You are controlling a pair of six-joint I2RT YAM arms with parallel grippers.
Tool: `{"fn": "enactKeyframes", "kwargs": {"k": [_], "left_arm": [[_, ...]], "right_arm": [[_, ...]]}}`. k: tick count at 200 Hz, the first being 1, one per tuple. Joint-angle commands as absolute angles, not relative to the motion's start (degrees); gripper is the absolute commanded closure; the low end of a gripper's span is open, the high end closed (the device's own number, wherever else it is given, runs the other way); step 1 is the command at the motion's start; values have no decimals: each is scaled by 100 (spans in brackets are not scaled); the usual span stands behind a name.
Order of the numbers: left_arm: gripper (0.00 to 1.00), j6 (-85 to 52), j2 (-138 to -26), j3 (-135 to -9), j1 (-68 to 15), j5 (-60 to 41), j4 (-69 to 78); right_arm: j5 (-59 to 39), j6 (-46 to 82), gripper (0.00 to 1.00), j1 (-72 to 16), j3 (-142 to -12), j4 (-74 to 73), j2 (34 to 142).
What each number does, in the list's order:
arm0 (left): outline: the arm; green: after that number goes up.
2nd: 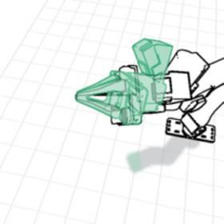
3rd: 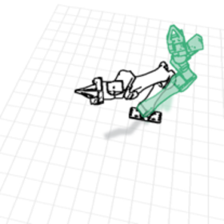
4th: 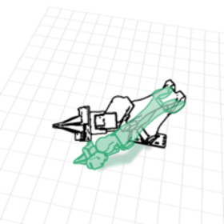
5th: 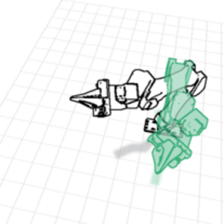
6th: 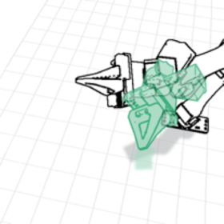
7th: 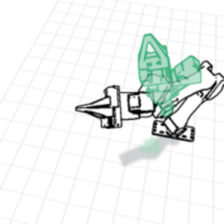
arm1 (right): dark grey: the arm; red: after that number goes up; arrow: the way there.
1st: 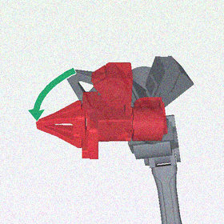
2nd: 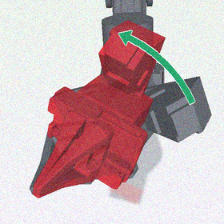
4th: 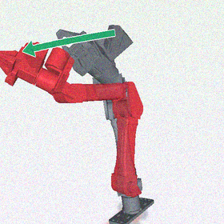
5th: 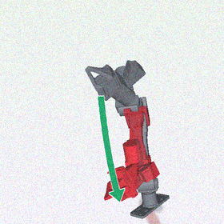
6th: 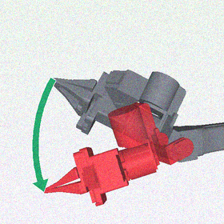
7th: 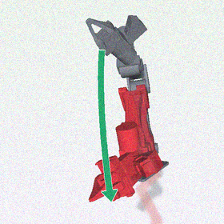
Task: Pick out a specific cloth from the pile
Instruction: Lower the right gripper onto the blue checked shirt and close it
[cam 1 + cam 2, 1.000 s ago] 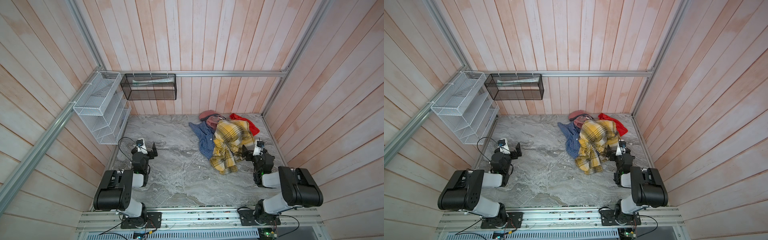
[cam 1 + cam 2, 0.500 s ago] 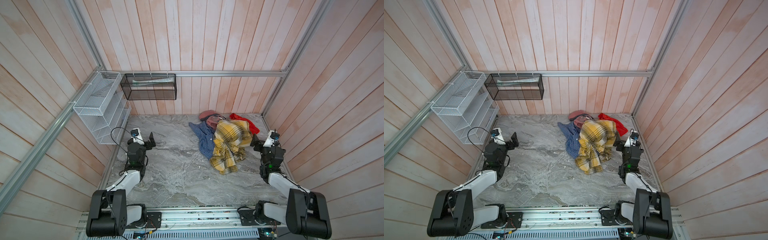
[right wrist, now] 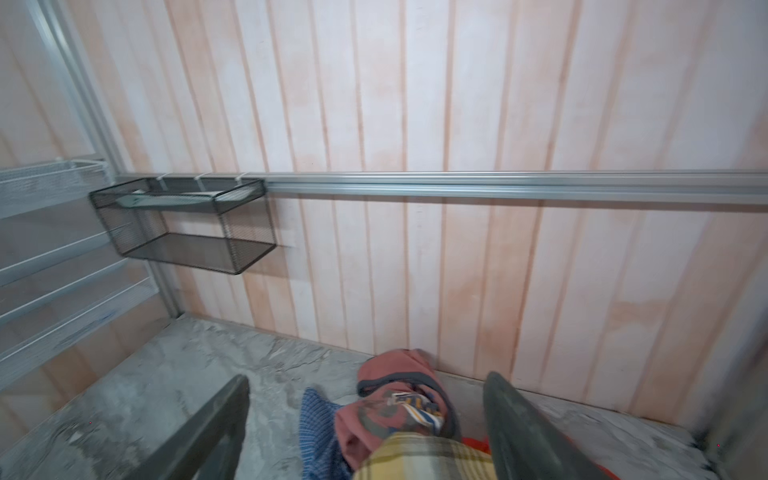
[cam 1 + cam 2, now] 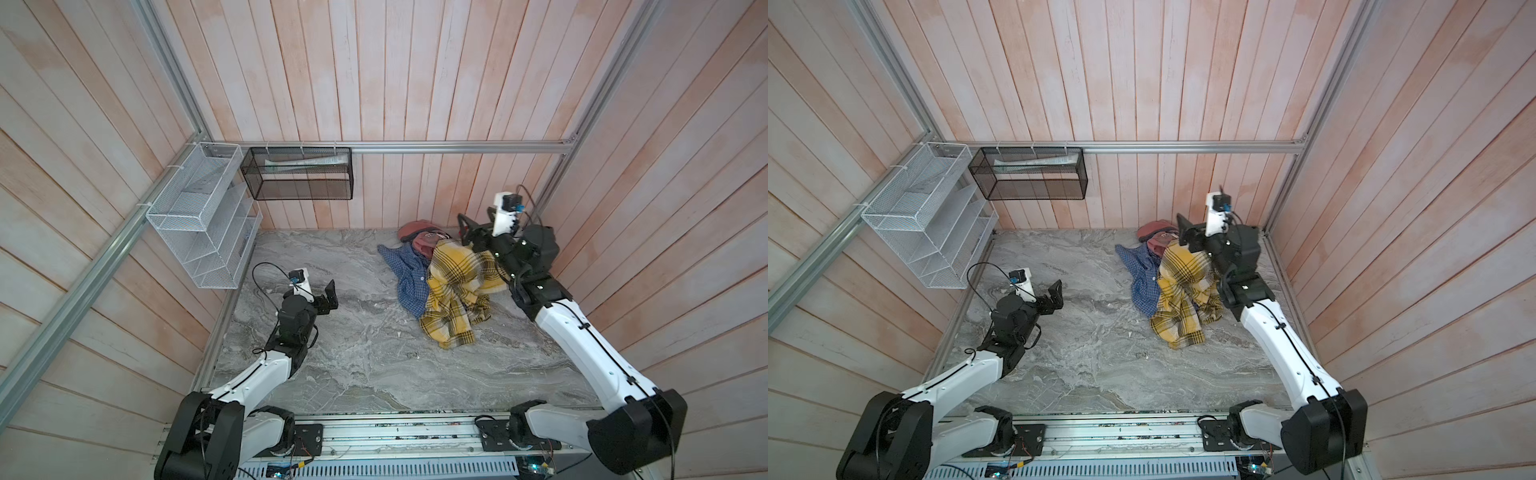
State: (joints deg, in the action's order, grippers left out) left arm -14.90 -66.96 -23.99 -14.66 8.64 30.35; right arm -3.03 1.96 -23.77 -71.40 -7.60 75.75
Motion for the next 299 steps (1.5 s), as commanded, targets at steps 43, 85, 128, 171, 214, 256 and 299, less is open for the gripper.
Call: {"fn": "enactKeyframes", "kwargs": {"k": [43,85,128,171,214,256,299], "left_arm": [[0,-1921,-6030,-2001,-1475,1802,2836],[0,-2233,-5803,-1817,-1470,1849,2758],[0,-2303,-5609,-1733,-1471,1872,2622],[0,-2312,-5533,-1698,-1471,1885,2521],[0,-2275,-5443,-1700,-1467,1890,2427],[0,-2321,-5438,-1652,-1475,1883,2421],[0,-2386,-5451,-1668,-1476,1876,2391]], "right_arm": [[1453,-723,16,-4084,-8911,2384,9650],[1554,-422,20,-4320,-9410,3010,10723],[2704,-621,20,-4333,-9593,3184,11362],[2914,-656,17,-4268,-9561,3104,11724],[2881,-585,17,-4122,-9564,3006,11878],[2964,-614,17,-4010,-9483,3043,11974],[2736,-621,24,-3885,-9190,2729,12070]]}}
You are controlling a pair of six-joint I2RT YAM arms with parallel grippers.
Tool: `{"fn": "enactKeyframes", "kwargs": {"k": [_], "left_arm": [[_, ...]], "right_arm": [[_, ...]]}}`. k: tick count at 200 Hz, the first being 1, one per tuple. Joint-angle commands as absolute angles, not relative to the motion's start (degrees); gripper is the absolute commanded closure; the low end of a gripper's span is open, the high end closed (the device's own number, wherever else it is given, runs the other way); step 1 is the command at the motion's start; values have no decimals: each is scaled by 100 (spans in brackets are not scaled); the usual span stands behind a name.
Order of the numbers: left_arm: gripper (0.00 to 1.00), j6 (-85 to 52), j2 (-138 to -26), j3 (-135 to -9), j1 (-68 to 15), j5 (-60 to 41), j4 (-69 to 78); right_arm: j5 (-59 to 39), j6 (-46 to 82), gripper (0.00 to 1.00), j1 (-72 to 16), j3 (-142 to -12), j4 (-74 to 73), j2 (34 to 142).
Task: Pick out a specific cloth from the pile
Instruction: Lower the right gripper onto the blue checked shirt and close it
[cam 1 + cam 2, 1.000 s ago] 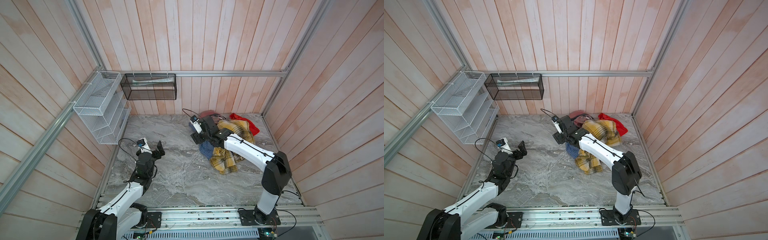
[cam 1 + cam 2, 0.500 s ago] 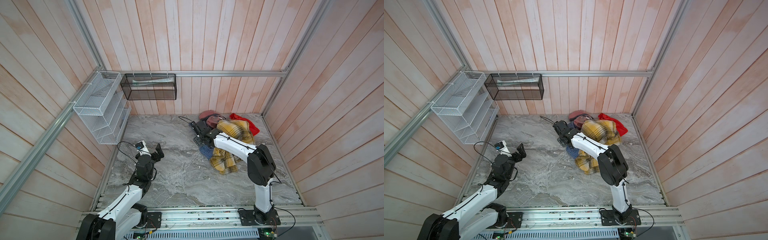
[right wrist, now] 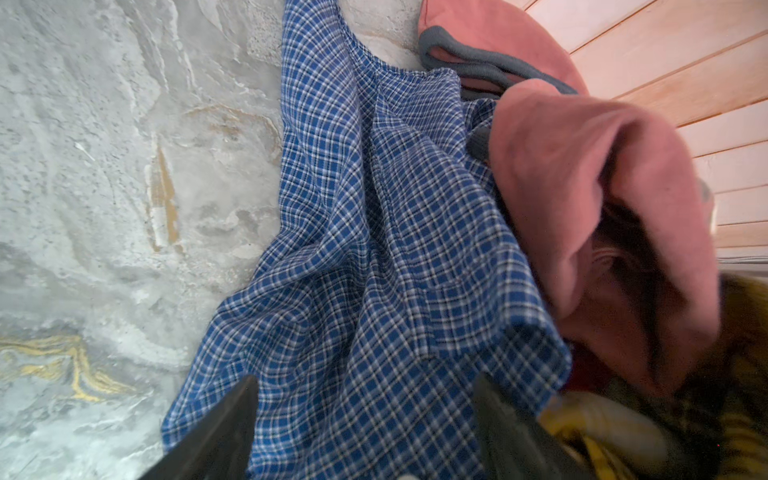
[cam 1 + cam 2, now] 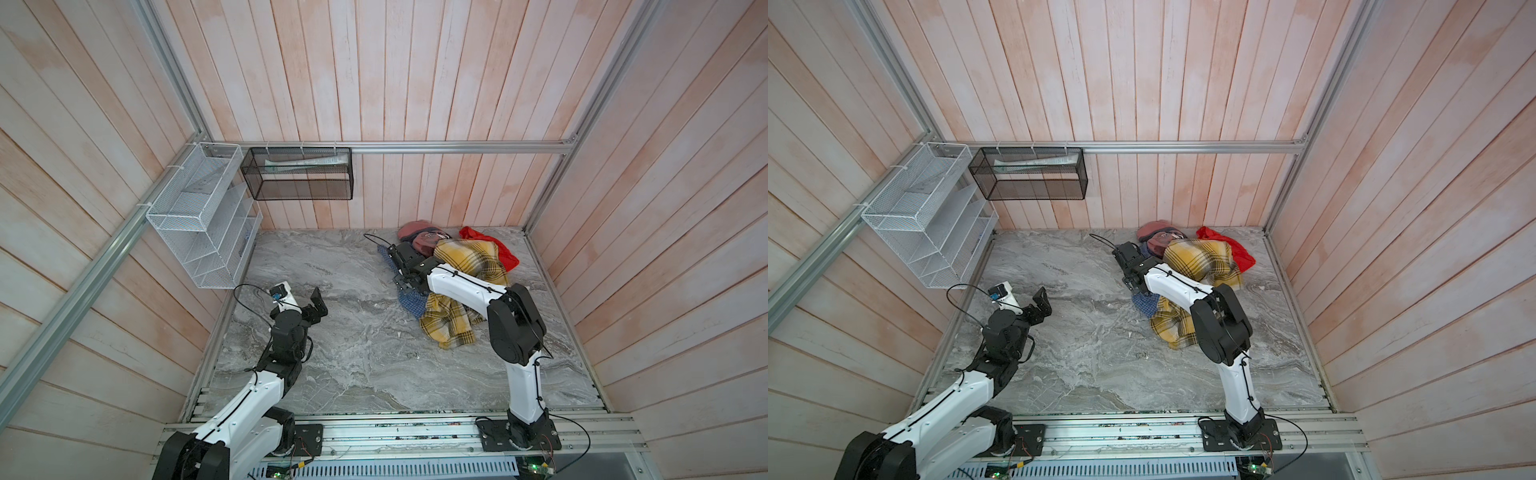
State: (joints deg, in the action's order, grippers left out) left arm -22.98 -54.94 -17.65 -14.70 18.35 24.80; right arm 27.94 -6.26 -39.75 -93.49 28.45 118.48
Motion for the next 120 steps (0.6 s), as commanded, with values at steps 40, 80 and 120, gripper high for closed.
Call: {"fn": "enactKeyframes", "kwargs": {"k": [40,80,120], "left_arm": [[0,-2490,-5497,-1670,-1477,1854,2352],[0,-2512,-5493,-1697,-1475,1863,2265],[0,-2552,-5536,-1703,-1475,1855,2251]], "right_arm": [[2594,-763,41,-3867,-9318,2665,12305],[2904,-1006,70,-3843,-9200,2436,12333],[3037,-1006,96,-3841,-9104,2108,11980]]}}
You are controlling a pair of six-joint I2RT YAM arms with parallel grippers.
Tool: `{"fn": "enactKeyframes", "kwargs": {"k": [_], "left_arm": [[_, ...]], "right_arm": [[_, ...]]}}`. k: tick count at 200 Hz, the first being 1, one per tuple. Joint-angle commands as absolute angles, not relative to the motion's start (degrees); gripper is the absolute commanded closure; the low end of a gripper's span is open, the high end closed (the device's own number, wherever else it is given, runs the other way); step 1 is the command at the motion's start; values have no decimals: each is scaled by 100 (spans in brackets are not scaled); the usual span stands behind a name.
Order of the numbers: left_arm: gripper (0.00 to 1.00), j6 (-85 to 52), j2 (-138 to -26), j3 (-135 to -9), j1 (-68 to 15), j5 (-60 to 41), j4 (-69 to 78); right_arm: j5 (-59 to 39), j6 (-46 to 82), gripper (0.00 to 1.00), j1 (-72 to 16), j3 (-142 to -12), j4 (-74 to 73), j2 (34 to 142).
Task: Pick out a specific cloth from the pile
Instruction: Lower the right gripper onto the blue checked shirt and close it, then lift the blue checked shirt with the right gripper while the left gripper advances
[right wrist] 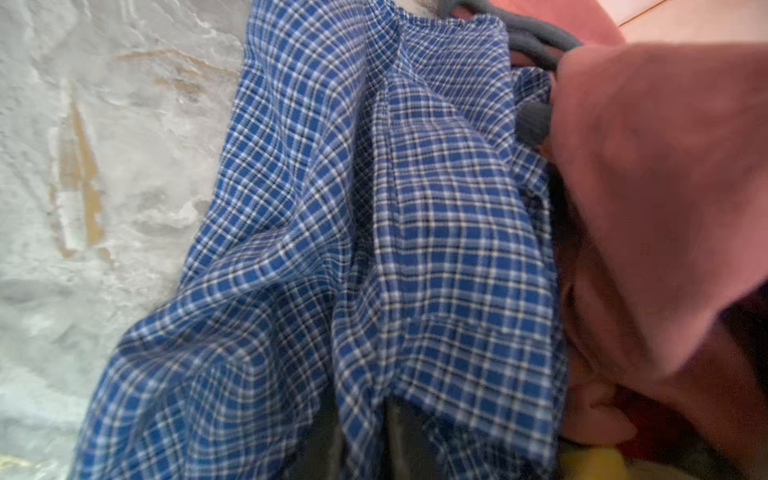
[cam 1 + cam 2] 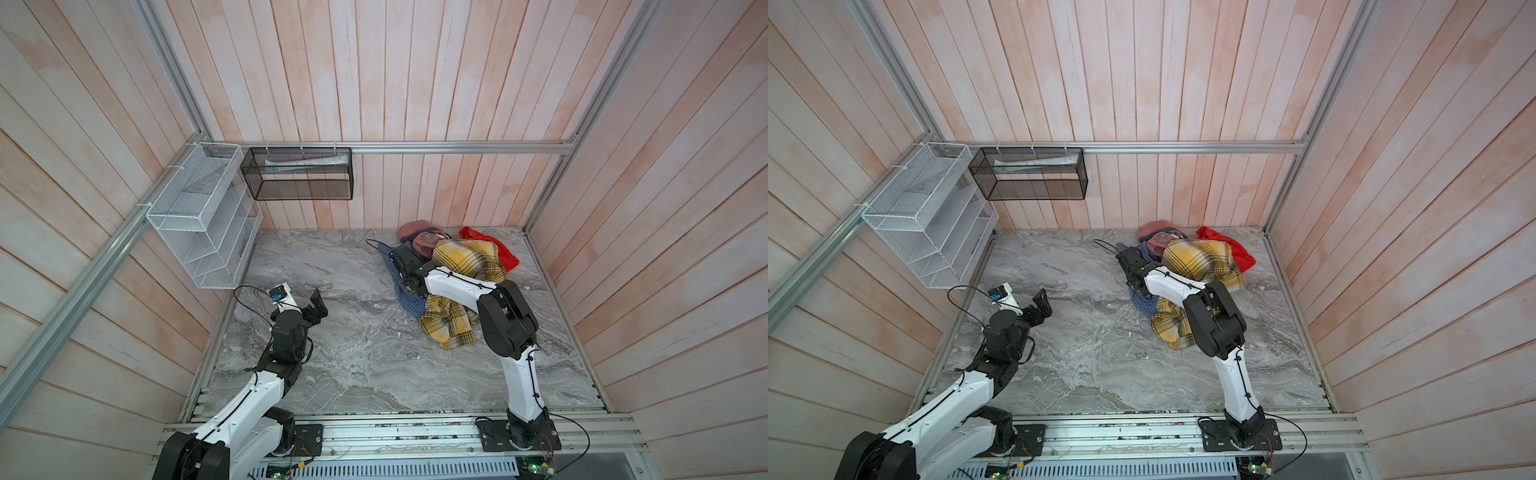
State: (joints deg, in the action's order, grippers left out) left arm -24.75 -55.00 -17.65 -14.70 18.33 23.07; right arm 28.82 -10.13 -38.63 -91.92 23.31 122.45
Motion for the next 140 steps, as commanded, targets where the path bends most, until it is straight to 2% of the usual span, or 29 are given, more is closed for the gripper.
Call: {"fn": "enactKeyframes", "kwargs": {"k": [1,14,68,140], "left_arm": [[0,-2555,-5541,-1704,-1476,1854,2250],[0,-2564,-5546,-1720,-1473,1846,2235],[0,-2563,-5543,-1740,-1470,1834,2174],[0,-2567,-5519,-1803,-1472,1789,2102]], "right_arm": [[3039,-1004,96,-3841,-9105,2104,11971],[3090,-959,100,-3850,-9132,2074,11845],[2979,-552,100,-3850,-8940,1646,10934],[2230,-163,100,-3850,-8621,1127,9814]]}}
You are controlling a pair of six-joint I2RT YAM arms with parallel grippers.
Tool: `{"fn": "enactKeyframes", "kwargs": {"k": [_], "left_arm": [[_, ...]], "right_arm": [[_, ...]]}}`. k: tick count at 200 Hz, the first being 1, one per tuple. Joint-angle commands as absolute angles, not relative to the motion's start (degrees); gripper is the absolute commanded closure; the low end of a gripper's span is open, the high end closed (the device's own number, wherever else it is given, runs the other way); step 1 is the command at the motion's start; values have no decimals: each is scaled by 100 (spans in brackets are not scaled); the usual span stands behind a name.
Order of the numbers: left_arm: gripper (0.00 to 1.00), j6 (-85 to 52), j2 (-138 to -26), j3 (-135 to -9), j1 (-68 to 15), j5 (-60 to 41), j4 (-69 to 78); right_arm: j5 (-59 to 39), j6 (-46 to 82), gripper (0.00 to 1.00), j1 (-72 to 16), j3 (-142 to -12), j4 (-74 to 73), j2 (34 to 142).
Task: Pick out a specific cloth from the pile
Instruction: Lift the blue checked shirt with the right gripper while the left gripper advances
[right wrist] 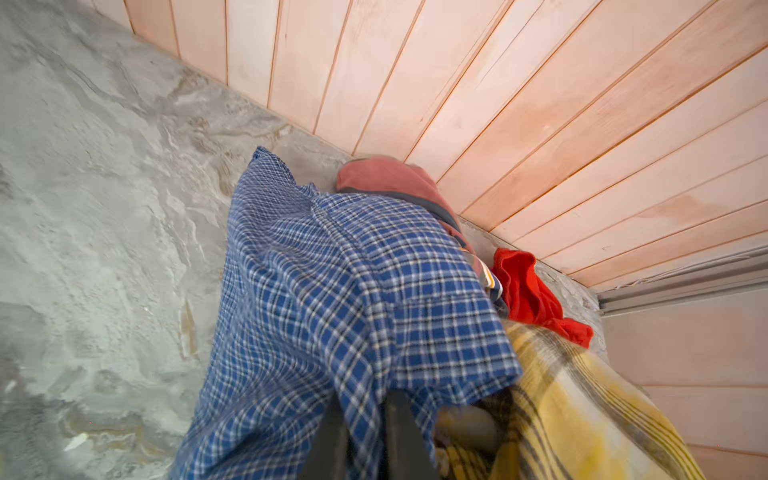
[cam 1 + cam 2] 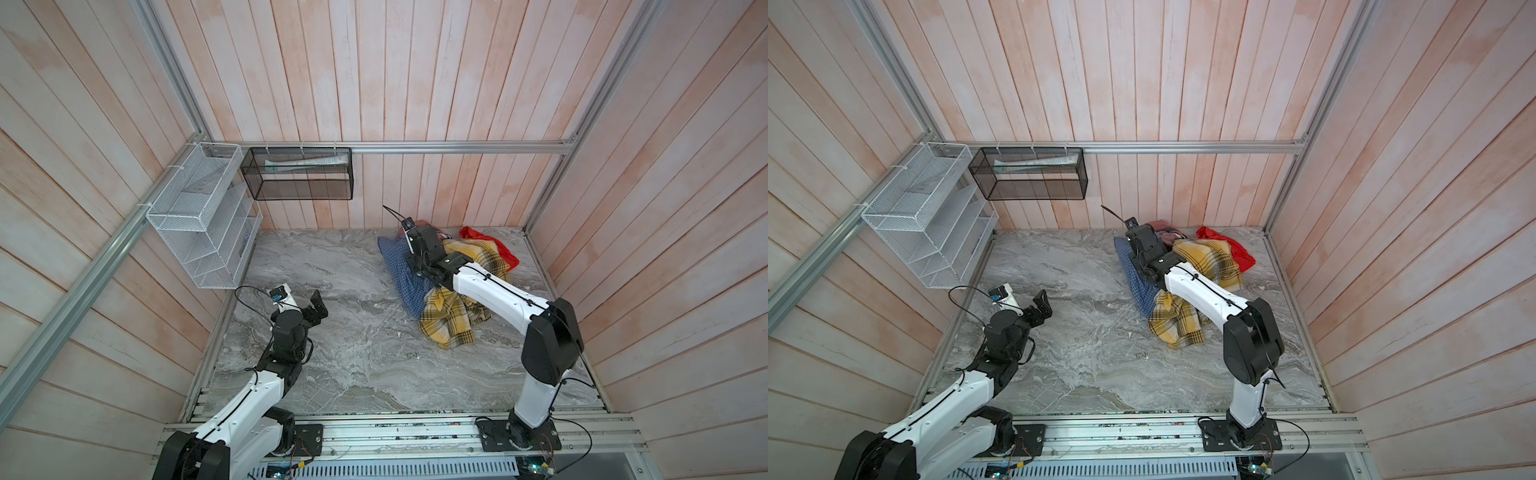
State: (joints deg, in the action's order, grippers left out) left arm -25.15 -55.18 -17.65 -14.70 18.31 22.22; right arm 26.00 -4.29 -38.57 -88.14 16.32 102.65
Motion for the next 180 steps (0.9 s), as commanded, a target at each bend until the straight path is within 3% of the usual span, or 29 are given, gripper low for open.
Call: {"fn": "enactKeyframes", "kwargs": {"k": [1,70,102,180], "left_arm": [[0,-2567,-5510,-1803,-1474,1791,2106],[0,-2566,-5567,-1863,-1478,1494,2136],[0,-2484,-5611,-1914,-1494,1087,2274],[0,-2249,-5823,-2136,-1757,-207,3284]], "right_arm": [[2209,-156,100,-3850,-8600,1100,9794],[565,337,100,-3852,-8442,168,8850],[-289,607,100,-3850,-8796,-3,8847],[-1317,1221,100,-3852,-8962,-584,8894]]}}
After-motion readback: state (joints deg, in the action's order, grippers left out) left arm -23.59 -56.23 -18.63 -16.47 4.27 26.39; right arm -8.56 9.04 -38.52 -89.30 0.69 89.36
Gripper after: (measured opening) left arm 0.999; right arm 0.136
